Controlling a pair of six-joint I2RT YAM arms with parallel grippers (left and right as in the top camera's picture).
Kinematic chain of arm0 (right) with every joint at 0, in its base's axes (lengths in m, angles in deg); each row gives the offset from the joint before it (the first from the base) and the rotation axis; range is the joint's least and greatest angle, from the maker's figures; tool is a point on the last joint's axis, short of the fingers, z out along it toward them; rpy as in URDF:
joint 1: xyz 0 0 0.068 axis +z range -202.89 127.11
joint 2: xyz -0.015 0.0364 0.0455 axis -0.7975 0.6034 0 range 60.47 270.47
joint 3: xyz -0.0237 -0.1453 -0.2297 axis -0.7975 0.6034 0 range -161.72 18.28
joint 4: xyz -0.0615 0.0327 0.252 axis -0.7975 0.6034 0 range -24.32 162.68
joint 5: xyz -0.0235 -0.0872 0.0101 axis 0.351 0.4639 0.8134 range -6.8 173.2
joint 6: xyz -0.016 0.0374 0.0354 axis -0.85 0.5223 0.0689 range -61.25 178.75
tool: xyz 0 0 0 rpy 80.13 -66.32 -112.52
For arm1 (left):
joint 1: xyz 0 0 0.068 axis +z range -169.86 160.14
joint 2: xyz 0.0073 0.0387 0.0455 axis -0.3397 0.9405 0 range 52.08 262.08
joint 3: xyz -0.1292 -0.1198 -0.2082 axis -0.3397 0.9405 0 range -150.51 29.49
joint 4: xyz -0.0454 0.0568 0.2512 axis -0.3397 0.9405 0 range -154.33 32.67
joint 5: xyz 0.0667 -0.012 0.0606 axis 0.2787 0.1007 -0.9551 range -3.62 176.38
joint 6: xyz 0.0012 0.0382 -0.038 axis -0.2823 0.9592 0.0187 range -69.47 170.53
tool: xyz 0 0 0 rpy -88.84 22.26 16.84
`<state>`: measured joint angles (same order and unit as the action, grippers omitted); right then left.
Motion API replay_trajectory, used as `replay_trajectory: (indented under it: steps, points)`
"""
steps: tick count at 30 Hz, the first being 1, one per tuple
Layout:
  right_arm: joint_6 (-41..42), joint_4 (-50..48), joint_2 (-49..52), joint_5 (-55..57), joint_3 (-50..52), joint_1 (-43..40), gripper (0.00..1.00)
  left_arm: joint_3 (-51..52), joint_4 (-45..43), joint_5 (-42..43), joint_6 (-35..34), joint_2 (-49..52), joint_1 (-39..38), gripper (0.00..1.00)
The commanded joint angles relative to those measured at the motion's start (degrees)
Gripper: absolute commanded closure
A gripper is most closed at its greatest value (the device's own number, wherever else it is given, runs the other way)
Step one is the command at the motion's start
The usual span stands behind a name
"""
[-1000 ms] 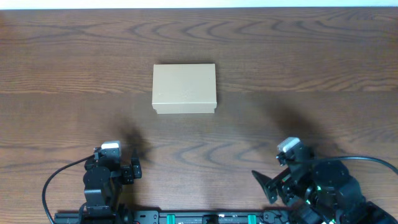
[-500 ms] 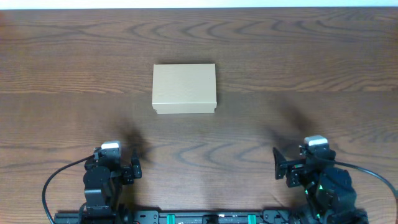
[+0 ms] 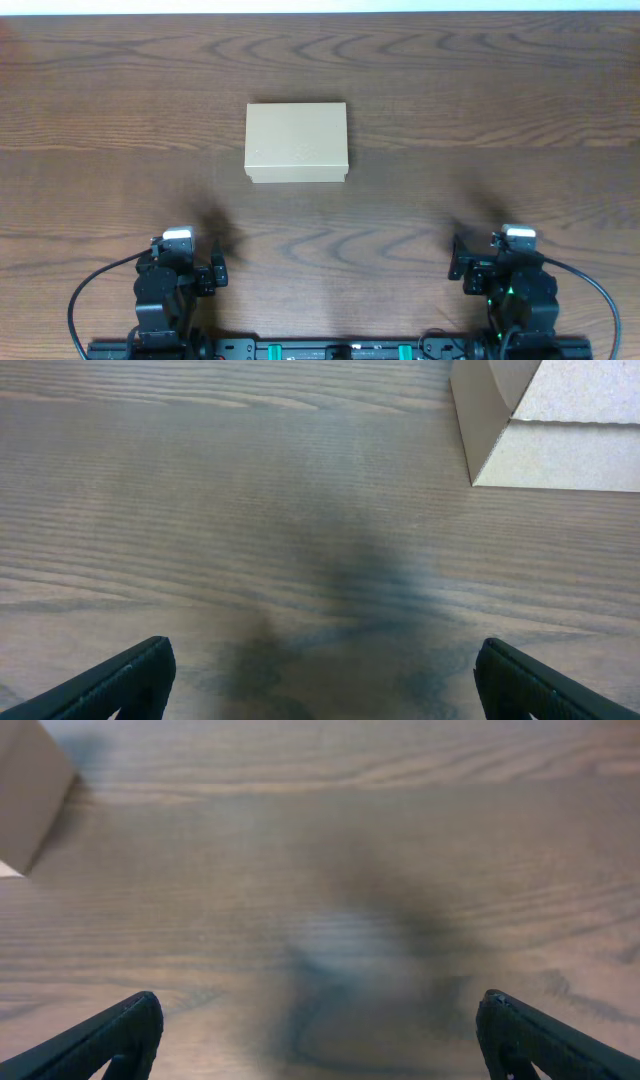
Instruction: Pack container
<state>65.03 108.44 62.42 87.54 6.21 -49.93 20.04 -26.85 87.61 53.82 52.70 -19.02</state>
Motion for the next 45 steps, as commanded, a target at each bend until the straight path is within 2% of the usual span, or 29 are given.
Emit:
replay_trajectory:
  steps: [1, 6, 45]
  points:
    - [-0.8, -0.1, -1.0, -2.2, 1.7, -1.4, 0.01, 0.5, 0.1, -0.6, 1.0, -0.4, -0.3, 0.05]
    - [-3.8, -0.2, -1.6, -6.1, 2.8, -1.7, 0.01, 0.5, 0.1, -0.6, 1.0, -0.4, -0.3, 0.05]
    - [-3.8, -0.2, -1.6, -6.1, 2.8, -1.7, 0.01, 0.5, 0.1, -0.6, 1.0, -0.4, -0.3, 0.05]
